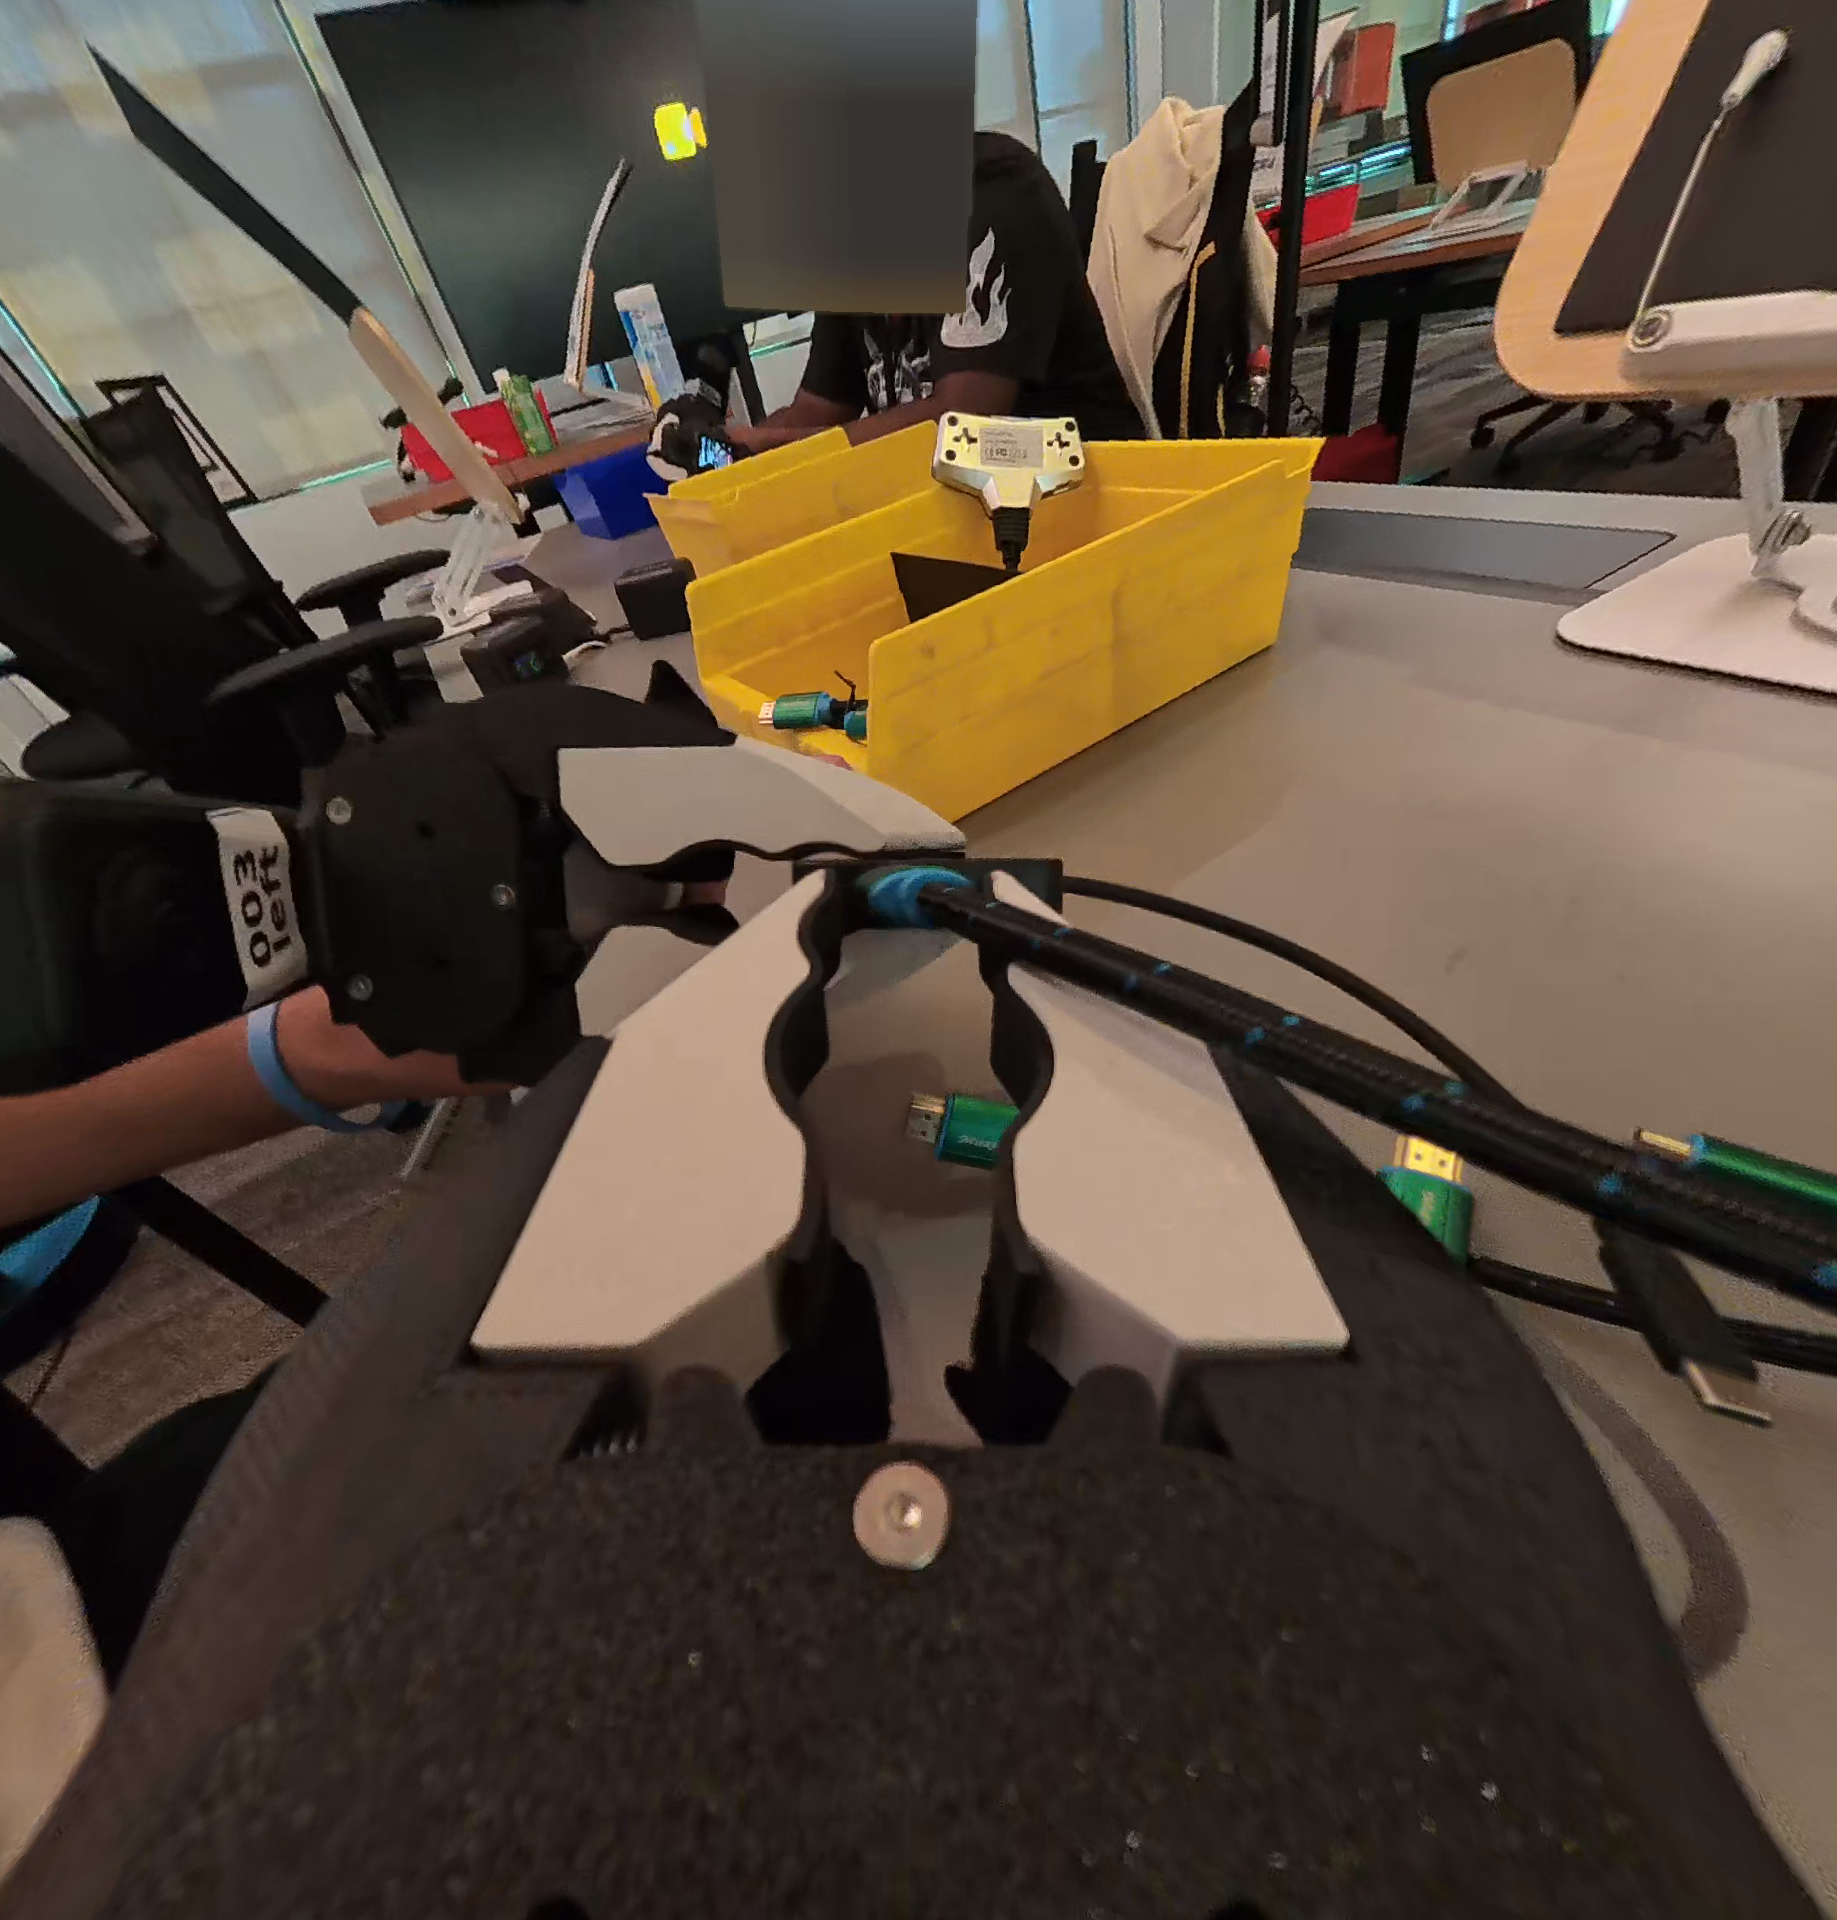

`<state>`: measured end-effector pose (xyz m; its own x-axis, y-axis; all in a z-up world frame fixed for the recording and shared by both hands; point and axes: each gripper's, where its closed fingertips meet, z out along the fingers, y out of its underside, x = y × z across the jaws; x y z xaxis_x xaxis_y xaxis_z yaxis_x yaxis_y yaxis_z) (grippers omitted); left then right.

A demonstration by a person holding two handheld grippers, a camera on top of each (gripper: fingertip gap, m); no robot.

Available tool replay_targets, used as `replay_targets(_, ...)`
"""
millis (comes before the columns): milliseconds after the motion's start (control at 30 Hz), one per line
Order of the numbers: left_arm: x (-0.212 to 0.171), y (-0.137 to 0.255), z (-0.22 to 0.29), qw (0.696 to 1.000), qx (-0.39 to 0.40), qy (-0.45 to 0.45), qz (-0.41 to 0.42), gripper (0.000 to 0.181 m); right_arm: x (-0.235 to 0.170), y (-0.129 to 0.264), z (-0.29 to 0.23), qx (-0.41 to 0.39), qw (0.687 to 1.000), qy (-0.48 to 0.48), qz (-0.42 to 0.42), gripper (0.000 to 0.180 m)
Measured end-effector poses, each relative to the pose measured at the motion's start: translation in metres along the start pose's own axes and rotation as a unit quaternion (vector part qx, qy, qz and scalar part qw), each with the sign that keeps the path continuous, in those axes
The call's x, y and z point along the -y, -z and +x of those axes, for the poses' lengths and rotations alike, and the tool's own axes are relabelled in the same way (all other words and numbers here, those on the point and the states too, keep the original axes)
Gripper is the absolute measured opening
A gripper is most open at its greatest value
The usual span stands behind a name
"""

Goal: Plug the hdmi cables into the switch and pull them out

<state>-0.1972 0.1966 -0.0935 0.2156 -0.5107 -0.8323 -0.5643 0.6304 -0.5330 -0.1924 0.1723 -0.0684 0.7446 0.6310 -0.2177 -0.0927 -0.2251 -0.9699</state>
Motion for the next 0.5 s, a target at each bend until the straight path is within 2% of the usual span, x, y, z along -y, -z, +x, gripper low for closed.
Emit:
replay_targets(300, 0.0007, -0.0034, 0.004, 0.998, -0.011, 0.05, -0.029, 0.014, -0.0011, 0.0027, 0.0027, -0.031, 0.999, 0.029, -0.002, 0.022)
replay_targets(400, 0.0016, -0.0049, 0.0043, 0.999, 0.005, 0.007, -0.038, 0.012, -0.006, 0.0003, 0.0018, -0.039, 0.998, 0.04, -0.018, 0.021)
replay_targets(500, 0.004, -0.0085, 0.0037, 0.999, -0.004, 0.024, -0.034, 0.013, -0.0021, 0.0018, 0.004, -0.039, 0.999, 0.026, -0.003, 0.021)
